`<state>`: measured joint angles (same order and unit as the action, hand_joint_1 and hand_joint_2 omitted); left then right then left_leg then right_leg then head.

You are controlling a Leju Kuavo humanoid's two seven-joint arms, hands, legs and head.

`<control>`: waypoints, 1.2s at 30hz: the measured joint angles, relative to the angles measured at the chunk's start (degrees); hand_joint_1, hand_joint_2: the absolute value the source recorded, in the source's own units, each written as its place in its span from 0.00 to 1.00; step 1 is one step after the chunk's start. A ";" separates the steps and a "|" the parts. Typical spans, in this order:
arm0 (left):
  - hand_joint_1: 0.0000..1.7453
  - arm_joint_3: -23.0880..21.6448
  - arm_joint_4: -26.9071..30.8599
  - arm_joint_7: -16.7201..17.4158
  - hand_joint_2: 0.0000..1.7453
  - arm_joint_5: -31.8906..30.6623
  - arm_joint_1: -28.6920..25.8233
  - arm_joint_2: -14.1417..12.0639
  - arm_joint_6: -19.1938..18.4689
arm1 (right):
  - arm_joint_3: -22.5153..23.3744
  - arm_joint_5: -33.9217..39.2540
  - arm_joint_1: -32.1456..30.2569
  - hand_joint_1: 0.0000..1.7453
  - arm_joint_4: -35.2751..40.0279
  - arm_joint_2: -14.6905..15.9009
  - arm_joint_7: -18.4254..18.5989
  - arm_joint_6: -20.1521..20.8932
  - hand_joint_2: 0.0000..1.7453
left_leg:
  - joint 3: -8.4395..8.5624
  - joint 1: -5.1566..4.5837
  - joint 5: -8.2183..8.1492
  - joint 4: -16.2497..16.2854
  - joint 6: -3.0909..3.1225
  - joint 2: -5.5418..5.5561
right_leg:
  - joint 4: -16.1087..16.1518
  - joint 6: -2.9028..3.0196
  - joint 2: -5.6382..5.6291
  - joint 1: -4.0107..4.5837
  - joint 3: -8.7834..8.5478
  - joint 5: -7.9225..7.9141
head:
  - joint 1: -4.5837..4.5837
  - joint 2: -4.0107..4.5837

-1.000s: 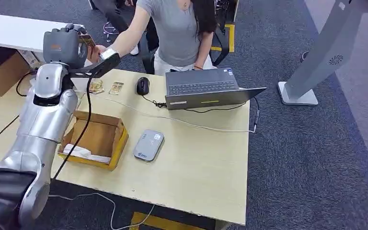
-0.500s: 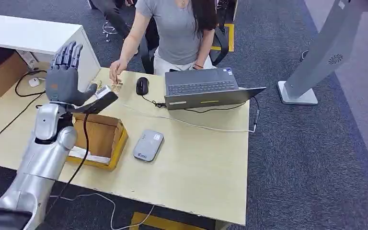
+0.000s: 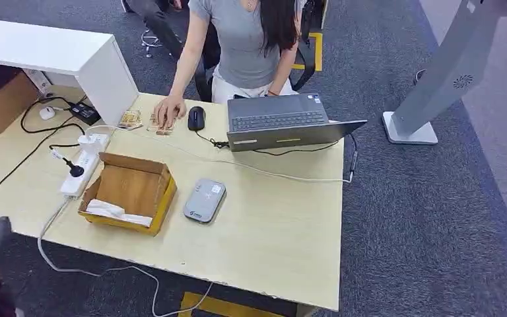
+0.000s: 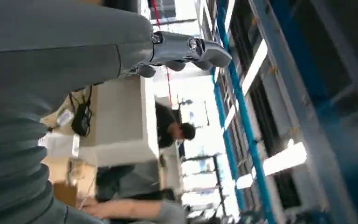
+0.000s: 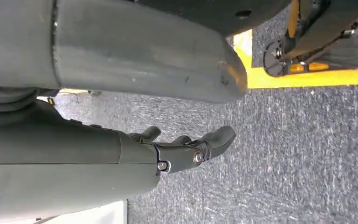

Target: Pass the card to the sensor for recognition and then transmit it.

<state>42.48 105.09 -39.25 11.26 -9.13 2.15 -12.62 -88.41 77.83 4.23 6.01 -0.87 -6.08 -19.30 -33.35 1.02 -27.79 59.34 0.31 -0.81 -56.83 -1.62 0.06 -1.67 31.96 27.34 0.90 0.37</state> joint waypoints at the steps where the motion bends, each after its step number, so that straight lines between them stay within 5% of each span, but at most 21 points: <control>1: 0.00 3.73 -0.86 0.17 1.00 1.77 1.52 0.94 -1.66 | 0.02 0.00 -0.11 0.00 0.00 0.00 -0.07 -0.07 0.00 | 0.02 0.00 0.01 0.00 -0.01 0.02 | -0.01 0.00 0.02 0.00 -0.02 0.00 | 0.02 0.00; 4: 0.00 19.48 -8.07 0.22 1.00 6.82 4.83 5.22 -2.96 | 0.02 0.00 -0.23 0.00 0.02 -0.02 -0.37 -0.66 0.00 | 0.14 -0.01 0.03 0.00 -0.02 0.04 | -0.01 0.00 0.05 -0.01 -0.04 0.00 | 0.04 0.00; 9: 0.00 29.96 -16.26 -0.50 1.00 8.63 7.27 9.02 -3.73 | 0.00 0.00 -0.10 0.00 0.04 -0.02 -0.35 -0.72 0.00 | 0.11 0.00 0.04 0.01 0.00 0.28 | 0.01 0.00 0.28 -0.01 -0.14 0.00 | 0.00 0.00; 20: 0.00 35.81 -20.41 -0.05 1.00 8.82 9.10 11.08 -3.58 | 0.02 0.00 0.03 0.00 0.07 -0.02 -0.35 -0.74 0.00 | 0.13 0.00 0.04 0.04 0.00 0.37 | 0.00 -0.01 0.31 0.00 -0.18 0.00 | 0.02 0.00; 23: 0.00 37.17 -23.35 6.61 1.00 13.09 9.83 11.54 -0.97 | 0.00 -0.24 0.10 0.00 0.07 -0.02 0.11 -0.72 0.00 | 0.14 -0.04 0.04 0.03 0.00 0.37 | 0.01 -0.01 0.31 -0.03 -0.23 0.00 | 0.00 0.00; 26: 0.00 39.42 -34.40 11.63 1.00 18.86 10.12 11.51 -1.06 | -0.11 -1.79 0.23 0.00 0.07 0.00 1.05 -0.06 0.00 | 0.19 -0.08 0.03 0.03 0.00 0.37 | 0.01 -0.02 0.31 -0.06 -0.24 0.01 | 0.04 0.00; 27: 0.00 40.08 -38.49 11.47 0.00 18.96 10.13 11.54 -1.02 | -0.13 -2.38 0.35 0.00 0.07 0.07 1.40 0.31 0.00 | 0.19 -0.08 0.03 0.03 0.01 0.37 | 0.02 -0.02 0.31 -0.06 -0.23 0.01 | 0.00 0.00; 28: 0.00 40.70 -42.64 11.02 0.00 18.75 10.14 11.65 -0.37 | -0.13 -2.86 0.45 0.00 0.07 0.11 1.77 0.59 1.00 | 0.18 -0.11 0.04 0.04 0.01 0.37 | 0.03 -0.02 0.31 -0.09 -0.23 0.01 | 0.02 0.00; 32: 0.00 41.01 -61.02 11.01 0.00 14.91 10.47 11.15 7.27 | -0.13 -4.85 0.79 0.00 0.07 0.28 3.04 1.75 1.00 | 0.19 -0.24 0.04 0.04 0.08 0.44 | 0.08 -0.07 0.36 -0.21 -0.21 -0.01 | 0.02 0.00; 33: 0.00 40.99 -65.59 12.51 1.00 13.60 10.76 10.64 10.37 | -0.13 -5.39 0.84 0.00 0.07 0.31 3.19 2.25 1.00 | 0.19 -0.26 0.06 0.04 0.11 0.44 | 0.08 -0.11 0.36 -0.23 -0.21 -0.03 | 0.00 0.00; 36: 0.00 40.71 -75.29 16.81 1.00 10.48 11.71 9.94 16.17 | -0.13 -6.08 0.87 0.00 0.07 0.44 3.43 3.67 1.00 | 0.18 -0.27 0.11 0.05 0.18 0.44 | 0.08 -0.14 0.36 -0.23 -0.25 -0.05 | 0.04 0.00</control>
<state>83.19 29.80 -22.44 21.74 2.57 12.09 3.55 -88.54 71.76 5.10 6.08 -0.44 -2.64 -15.63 -33.17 0.75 -27.69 59.40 0.48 -0.37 -56.74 -1.76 0.43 -1.90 31.71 27.28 0.94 0.37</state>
